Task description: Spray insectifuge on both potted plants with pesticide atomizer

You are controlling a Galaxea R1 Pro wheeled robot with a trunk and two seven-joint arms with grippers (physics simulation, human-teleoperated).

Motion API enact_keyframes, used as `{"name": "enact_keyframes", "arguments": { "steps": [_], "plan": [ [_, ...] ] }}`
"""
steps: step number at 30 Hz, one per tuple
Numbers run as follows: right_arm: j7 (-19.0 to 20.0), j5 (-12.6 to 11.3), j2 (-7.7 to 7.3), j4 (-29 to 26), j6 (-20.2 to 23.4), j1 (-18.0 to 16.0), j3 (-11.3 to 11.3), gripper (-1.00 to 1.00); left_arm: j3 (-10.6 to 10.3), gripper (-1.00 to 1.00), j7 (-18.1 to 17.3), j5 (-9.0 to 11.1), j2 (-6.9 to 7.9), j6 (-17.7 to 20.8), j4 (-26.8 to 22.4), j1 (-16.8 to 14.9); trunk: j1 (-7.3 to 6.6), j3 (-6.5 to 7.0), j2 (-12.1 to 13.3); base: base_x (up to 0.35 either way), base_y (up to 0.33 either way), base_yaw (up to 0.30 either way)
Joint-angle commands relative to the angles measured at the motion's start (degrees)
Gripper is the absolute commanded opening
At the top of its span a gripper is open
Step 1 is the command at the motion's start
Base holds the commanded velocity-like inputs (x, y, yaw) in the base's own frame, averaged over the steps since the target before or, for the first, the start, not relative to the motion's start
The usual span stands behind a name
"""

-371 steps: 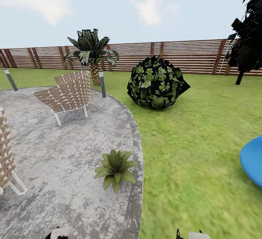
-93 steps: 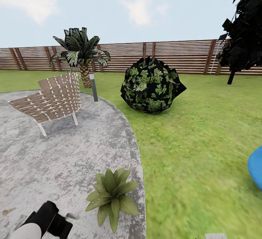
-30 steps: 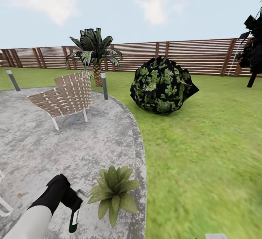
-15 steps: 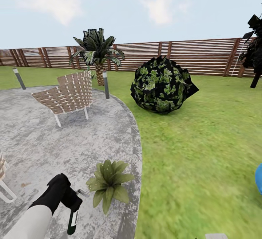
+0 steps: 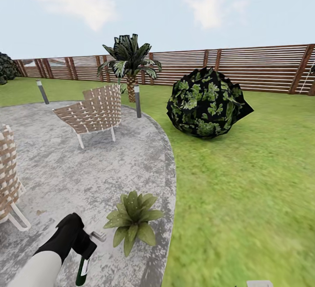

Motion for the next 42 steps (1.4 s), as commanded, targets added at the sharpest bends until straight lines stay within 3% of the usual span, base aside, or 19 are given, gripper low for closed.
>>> {"name": "enact_keyframes", "arguments": {
  "steps": [1,5,8,12,18,24,35,37,39,42],
  "plan": [
    [-0.3,0.6,0.00,0.1,-0.2,-0.1,-0.3,1.00,0.2,-1.00,0.4,-0.3,-0.09,0.3,0.0,0.2,-0.01,-0.05,0.0,0.001,-0.001,0.019],
    [-0.3,0.6,0.04,0.1,-0.2,-0.1,-0.3,1.00,0.4,-1.00,5.6,0.4,-0.55,0.3,1.4,0.8,-0.01,-0.05,0.0,0.000,0.000,0.030],
    [-0.3,0.6,0.06,0.1,-0.2,-0.1,-0.3,1.00,0.5,-1.00,8.3,1.0,-0.77,0.3,5.9,1.0,-0.01,-0.05,0.0,0.000,0.000,0.208],
    [-0.4,0.6,0.06,0.0,-0.2,-0.1,-0.3,1.00,0.7,-1.00,10.7,2.2,-1.32,0.1,7.3,1.0,-0.01,-0.05,0.0,0.000,0.000,0.264],
    [-0.4,0.7,-0.01,0.0,-0.3,-0.1,-0.3,1.00,0.9,-1.00,13.5,2.5,-1.33,0.2,7.5,1.0,-0.01,-0.05,0.0,0.061,-0.096,0.076],
    [-0.4,0.7,-0.06,-0.1,-0.3,-0.1,-0.3,1.00,4.2,-1.00,14.4,3.8,-1.27,0.0,6.8,1.0,-0.01,-0.05,0.0,-0.091,-0.224,0.002],
    [-0.4,0.6,0.05,0.0,-0.3,-0.1,-0.3,1.00,4.8,-1.00,15.7,4.0,-0.92,0.1,6.6,1.0,-0.01,-0.05,0.0,-0.155,-0.058,0.097],
    [-0.4,0.6,0.05,0.0,-0.3,-0.1,-0.3,1.00,5.7,-1.00,15.8,4.1,-0.99,0.1,6.6,1.0,-0.01,-0.05,0.0,-0.003,-0.001,0.272],
    [-0.4,0.6,0.06,0.0,-0.3,-0.1,-0.3,1.00,7.5,-1.00,17.0,4.1,-1.22,0.1,6.5,0.9,-0.01,-0.05,0.0,-0.001,0.000,0.276],
    [-0.4,0.6,0.03,0.0,-0.3,-0.1,-0.3,1.00,9.4,-1.00,21.9,4.5,-1.45,-0.1,6.5,0.9,-0.01,-0.05,0.0,0.000,0.000,0.277]
  ]
}}
